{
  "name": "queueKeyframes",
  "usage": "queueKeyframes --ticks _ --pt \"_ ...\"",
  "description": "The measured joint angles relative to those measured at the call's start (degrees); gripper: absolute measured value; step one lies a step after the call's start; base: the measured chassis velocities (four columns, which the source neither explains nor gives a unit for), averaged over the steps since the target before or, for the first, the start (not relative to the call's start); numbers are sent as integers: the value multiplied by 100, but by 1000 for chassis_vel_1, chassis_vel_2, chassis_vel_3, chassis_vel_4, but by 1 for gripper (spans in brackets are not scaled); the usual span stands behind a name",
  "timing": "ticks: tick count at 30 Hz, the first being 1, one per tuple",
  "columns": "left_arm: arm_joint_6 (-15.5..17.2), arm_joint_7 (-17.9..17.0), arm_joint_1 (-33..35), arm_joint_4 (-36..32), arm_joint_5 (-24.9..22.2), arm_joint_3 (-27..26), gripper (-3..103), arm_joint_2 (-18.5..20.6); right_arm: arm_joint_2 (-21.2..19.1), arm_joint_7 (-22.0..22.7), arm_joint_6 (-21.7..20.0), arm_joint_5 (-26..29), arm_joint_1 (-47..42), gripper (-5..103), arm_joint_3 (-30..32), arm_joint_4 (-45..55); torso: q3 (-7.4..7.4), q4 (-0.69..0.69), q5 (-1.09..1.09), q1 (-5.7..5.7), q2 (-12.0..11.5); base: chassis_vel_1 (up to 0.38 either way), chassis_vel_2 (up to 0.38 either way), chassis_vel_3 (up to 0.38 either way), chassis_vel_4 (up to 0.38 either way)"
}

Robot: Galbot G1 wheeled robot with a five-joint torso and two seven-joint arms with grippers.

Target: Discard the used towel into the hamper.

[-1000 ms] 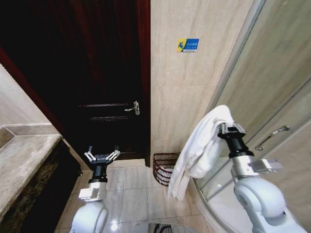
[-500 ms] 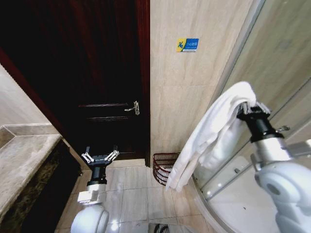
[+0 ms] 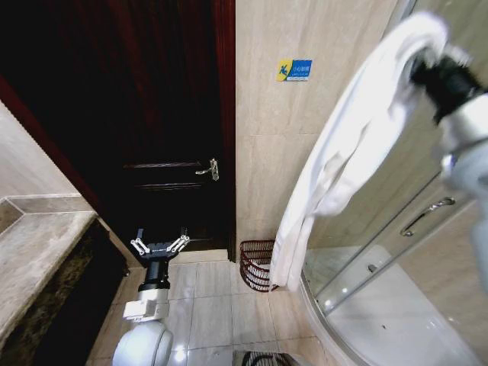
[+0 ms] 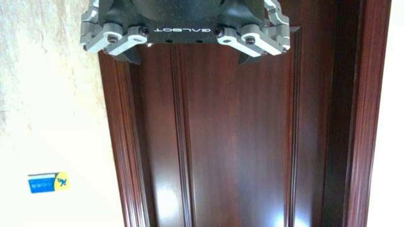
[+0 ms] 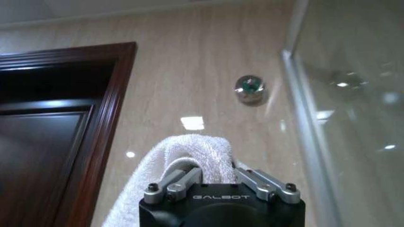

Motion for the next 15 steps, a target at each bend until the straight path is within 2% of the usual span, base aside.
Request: queueKeyframes --ticks 2,3,6,7,15 --pt "5 40 12 -45 0 4 100 -5 195 -4 -10 -104 577 9 -470 -427 2 1 3 1 -1 0 0 0 0" --pt "5 57 21 -85 1 6 100 -5 381 -25 -8 -247 883 9 -727 -731 0 2 -7 1 0 0 0 0 0" --pt "3 63 44 -127 1 2 100 2 584 -72 -5 -428 986 9 -883 -1010 0 3 -5 1 0 0 0 0 0" --pt "-17 63 70 -158 2 -6 100 6 706 -97 -6 -552 880 9 -902 -1123 1 2 2 2 -1 0 0 0 0" --pt "-99 63 115 -191 5 10 100 -9 1001 -212 90 -976 45 9 -788 -1271 1 -1 1 1 -1 0 0 0 0"
